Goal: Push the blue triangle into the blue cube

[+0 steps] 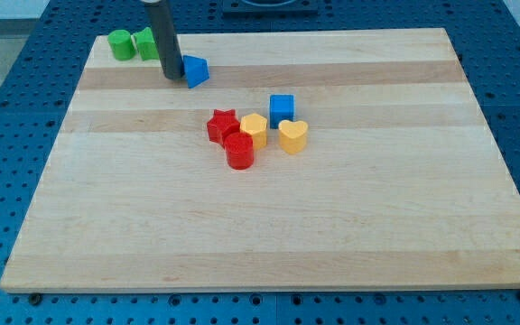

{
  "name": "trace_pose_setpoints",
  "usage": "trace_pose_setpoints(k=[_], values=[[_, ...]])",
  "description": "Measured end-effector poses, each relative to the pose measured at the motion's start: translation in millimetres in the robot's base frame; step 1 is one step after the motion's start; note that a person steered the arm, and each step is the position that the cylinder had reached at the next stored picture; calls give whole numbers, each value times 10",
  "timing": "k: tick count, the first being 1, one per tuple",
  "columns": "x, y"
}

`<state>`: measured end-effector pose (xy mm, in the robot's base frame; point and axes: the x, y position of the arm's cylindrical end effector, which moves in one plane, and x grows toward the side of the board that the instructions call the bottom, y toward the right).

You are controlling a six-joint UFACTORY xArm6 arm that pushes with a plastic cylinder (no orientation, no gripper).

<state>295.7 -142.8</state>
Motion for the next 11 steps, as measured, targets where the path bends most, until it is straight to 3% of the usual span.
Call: trace_pose_setpoints(k=[1, 4, 7, 11], values=[[112, 176], [-563, 382], [189, 614], [467, 730]])
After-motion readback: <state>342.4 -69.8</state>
